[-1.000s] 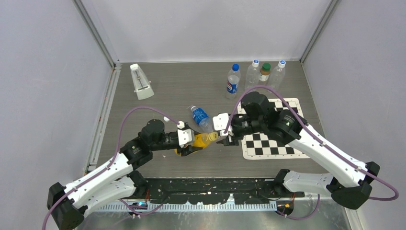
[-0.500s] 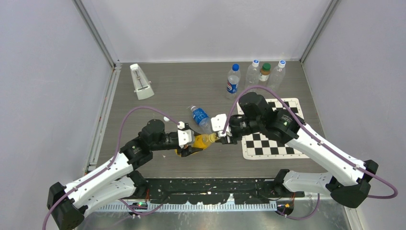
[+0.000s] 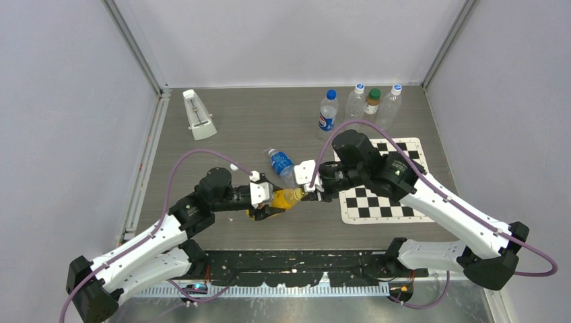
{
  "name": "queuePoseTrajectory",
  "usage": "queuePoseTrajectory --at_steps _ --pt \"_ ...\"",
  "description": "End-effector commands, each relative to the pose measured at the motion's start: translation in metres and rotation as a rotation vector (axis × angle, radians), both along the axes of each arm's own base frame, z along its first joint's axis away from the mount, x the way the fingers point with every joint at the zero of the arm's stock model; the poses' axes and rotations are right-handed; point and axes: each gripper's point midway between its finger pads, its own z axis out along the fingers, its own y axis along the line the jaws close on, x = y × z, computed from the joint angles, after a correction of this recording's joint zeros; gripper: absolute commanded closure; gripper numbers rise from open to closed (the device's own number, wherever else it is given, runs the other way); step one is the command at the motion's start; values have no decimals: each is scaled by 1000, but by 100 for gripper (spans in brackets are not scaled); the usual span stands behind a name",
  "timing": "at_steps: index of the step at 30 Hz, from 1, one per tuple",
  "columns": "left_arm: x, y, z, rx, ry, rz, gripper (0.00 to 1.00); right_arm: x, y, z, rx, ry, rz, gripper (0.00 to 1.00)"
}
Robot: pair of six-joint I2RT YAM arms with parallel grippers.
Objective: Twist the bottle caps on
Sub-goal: Screw the bottle cap onto the plastic bottle.
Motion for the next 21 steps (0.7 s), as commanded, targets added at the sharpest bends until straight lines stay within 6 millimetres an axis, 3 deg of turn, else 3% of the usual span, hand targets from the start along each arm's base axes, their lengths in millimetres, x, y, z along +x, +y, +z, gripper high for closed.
queuePoseTrajectory --at_steps 1,3,5,10,16,21 --pt "1 -4 33 -76 -76 -14 100 -2 8 9 36 57 -32 83" --pt "5 -2 35 -81 -95 10 100 0 10 6 39 108 -81 93" --pt "13 1 38 -97 -125 58 100 4 12 1 41 169 -157 97" --pt "29 10 46 -125 -194 167 100 20 20 -1 76 382 -430 99" --pt "42 19 49 -126 -247 243 100 52 25 -5 198 799 -1017 99" --pt "45 20 45 -106 -262 252 100 58 34 0 292 1024 -1201 99"
